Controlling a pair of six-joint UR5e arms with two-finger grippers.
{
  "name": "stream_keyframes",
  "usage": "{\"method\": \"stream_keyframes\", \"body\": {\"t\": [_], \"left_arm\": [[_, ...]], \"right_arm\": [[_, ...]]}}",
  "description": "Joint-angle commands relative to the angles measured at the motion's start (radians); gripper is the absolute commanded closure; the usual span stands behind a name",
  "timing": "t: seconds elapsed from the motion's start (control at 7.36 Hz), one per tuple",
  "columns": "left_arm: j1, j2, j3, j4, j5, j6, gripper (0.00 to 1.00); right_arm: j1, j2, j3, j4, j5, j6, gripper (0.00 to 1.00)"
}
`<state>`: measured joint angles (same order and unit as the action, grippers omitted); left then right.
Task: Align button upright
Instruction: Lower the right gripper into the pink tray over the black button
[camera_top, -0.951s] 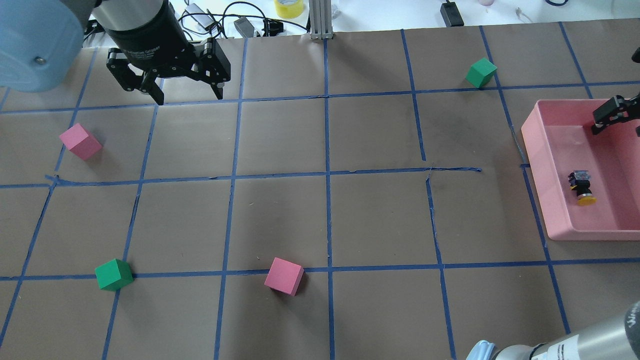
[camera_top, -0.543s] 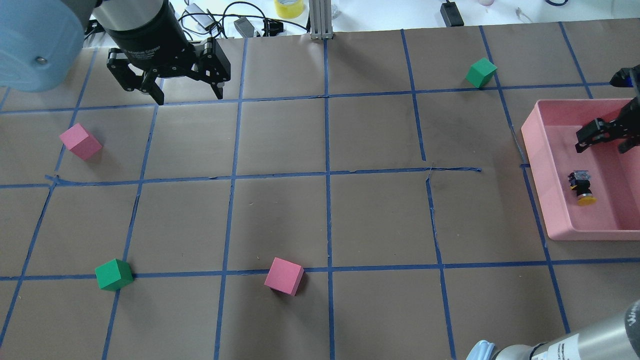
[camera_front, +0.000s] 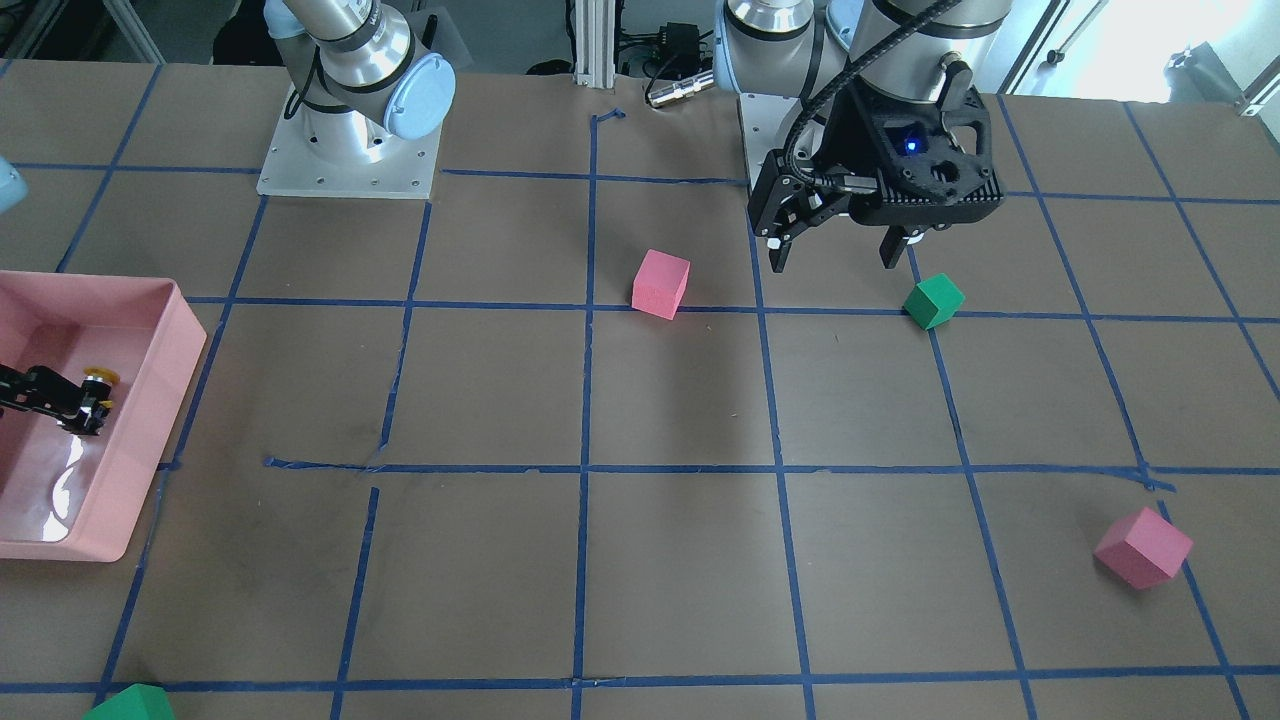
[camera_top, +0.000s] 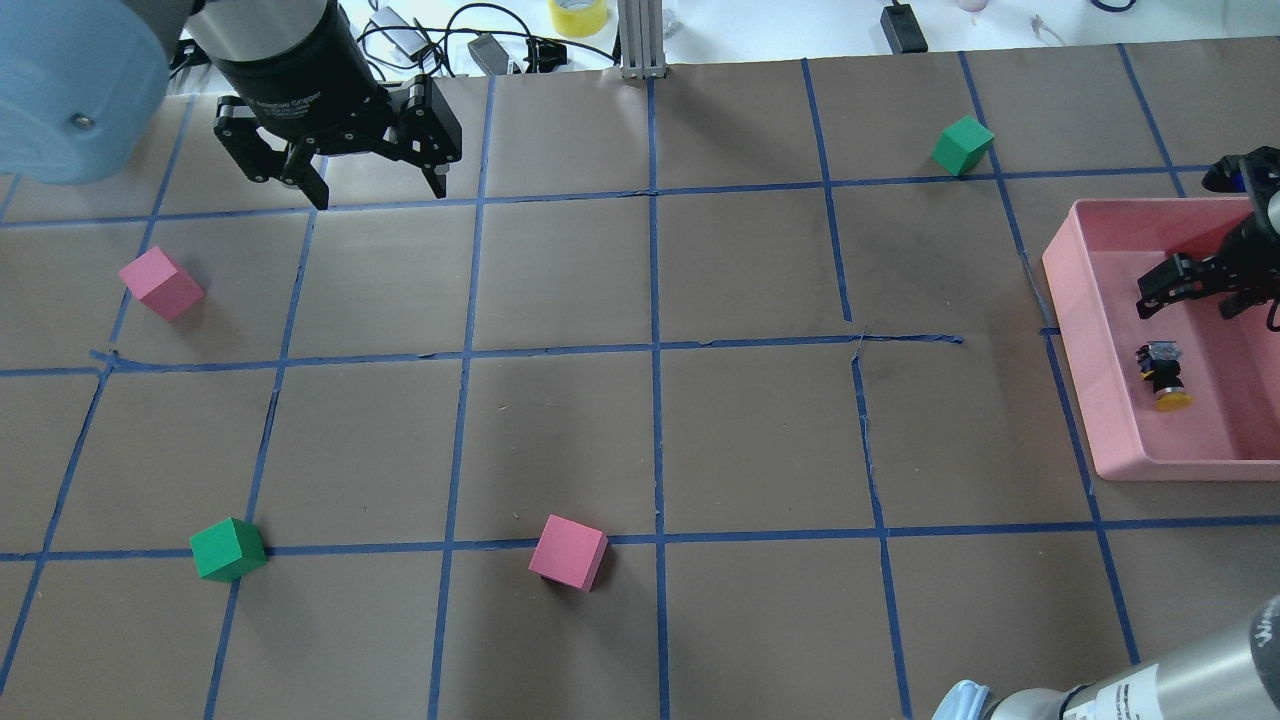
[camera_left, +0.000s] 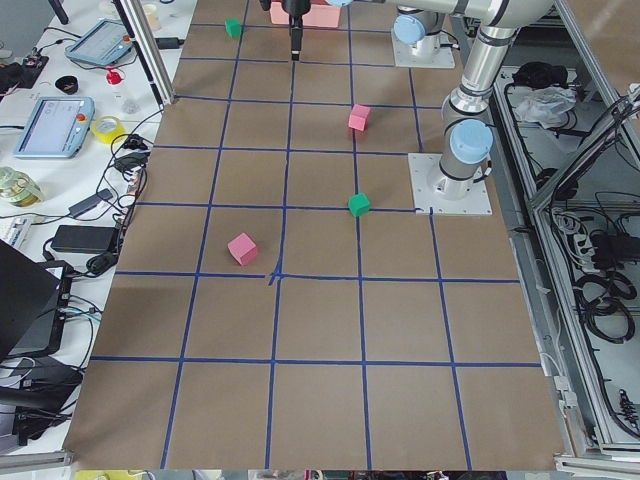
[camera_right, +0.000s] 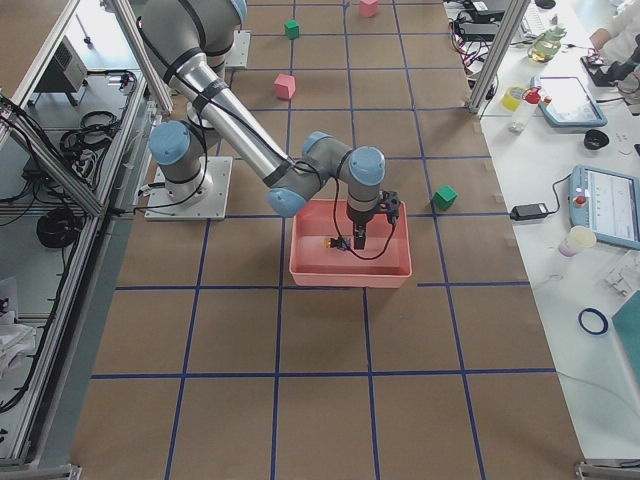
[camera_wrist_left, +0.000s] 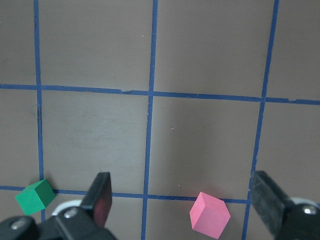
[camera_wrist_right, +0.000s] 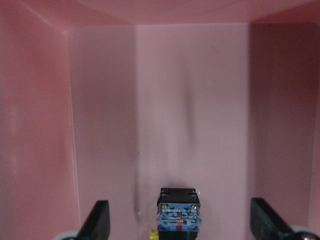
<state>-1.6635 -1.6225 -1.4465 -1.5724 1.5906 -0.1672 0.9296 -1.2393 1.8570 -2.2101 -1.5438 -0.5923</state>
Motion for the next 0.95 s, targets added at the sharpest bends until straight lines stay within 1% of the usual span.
{"method": "stream_keyframes", "body": {"t": [0.0, 0.27, 0.82], "left_arm": [[-0.001, 0.007, 0.0, -0.004, 0.009, 0.0, 0.0], [-0.001, 0.006, -0.002, -0.005, 0.008, 0.0, 0.0], [-0.001, 0.007, -0.002, -0.005, 0.008, 0.0, 0.0]], "right_arm": [[0.0, 0.006, 0.019, -0.032, -0.002, -0.001, 0.0], [0.0, 0.006, 0.042, -0.031, -0.01, -0.003, 0.0], [0.0, 0.009, 0.042, -0.033, -0.018, -0.003, 0.0]]}}
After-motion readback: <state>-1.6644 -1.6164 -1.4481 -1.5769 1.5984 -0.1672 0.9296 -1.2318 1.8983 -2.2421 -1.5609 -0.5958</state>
